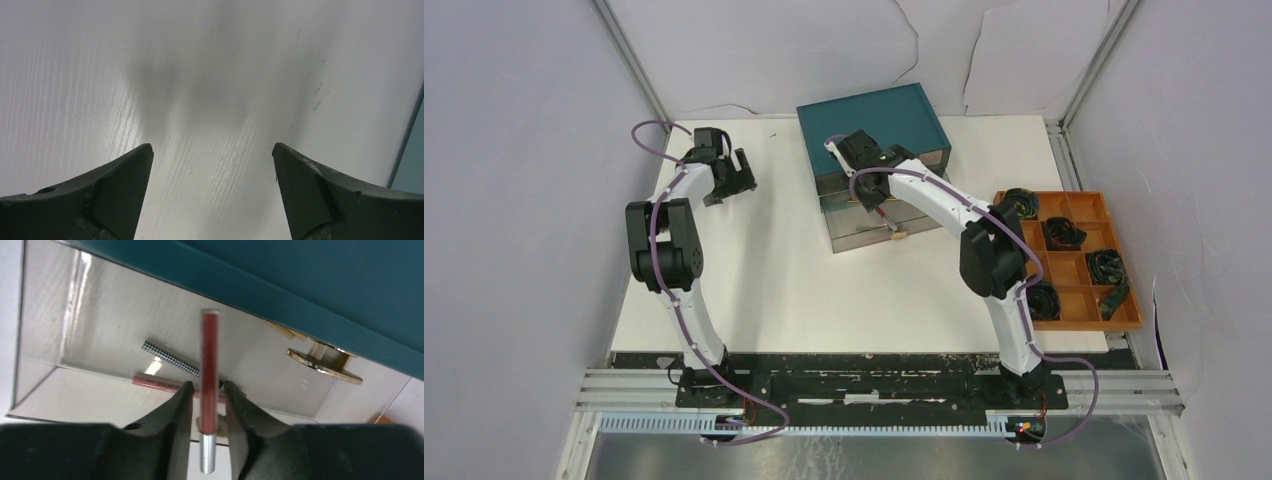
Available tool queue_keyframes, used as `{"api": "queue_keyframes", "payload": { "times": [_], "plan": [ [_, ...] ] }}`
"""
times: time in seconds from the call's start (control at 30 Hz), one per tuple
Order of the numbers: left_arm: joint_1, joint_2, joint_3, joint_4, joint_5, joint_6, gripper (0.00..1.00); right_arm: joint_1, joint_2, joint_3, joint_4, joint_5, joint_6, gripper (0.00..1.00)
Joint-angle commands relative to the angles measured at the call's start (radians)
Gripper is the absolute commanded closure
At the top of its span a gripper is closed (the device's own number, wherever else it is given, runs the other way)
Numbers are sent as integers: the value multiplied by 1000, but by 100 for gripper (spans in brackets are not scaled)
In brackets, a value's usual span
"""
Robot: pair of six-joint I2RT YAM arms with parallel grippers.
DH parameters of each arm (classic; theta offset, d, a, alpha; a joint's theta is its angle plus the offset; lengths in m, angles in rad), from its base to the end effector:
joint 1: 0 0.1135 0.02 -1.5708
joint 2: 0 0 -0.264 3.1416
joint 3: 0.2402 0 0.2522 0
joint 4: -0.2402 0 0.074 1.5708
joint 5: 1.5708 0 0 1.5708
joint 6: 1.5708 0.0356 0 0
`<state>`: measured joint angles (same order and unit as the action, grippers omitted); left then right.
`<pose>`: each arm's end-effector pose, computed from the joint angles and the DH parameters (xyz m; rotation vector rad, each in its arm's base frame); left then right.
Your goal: Organize the makeup
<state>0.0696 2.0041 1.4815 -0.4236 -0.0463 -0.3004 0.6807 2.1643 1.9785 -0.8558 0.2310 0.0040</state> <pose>0.4360 0.0320 0.1939 -0.4812 2.4694 -0.0357 0.3737 0.2922 0.2523 -0.7762 2.4492 -0.0471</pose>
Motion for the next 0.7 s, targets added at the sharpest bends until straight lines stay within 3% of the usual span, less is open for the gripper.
{"api": "queue_keyframes", "payload": {
  "times": [0.0,0.13,0.33,0.4,0.5,0.53,0.67],
  "plan": [
    [-6,-25,16,21,0,34,4,7,-24,32,37,86,-1,59],
    [-5,-22,15,20,3,32,4,4,-97,-40,76,133,19,41],
    [-6,-23,11,20,5,31,4,-1,-275,-204,89,175,106,45],
    [-5,-24,10,20,5,28,4,-5,-354,-290,90,151,159,53],
    [-5,-26,8,23,9,26,4,-10,-474,-447,111,125,257,91],
    [-6,-28,8,24,10,25,4,-11,-506,-507,124,119,286,99],
    [-5,-31,7,24,13,24,4,-43,-589,-730,193,37,419,100]
  ]
}}
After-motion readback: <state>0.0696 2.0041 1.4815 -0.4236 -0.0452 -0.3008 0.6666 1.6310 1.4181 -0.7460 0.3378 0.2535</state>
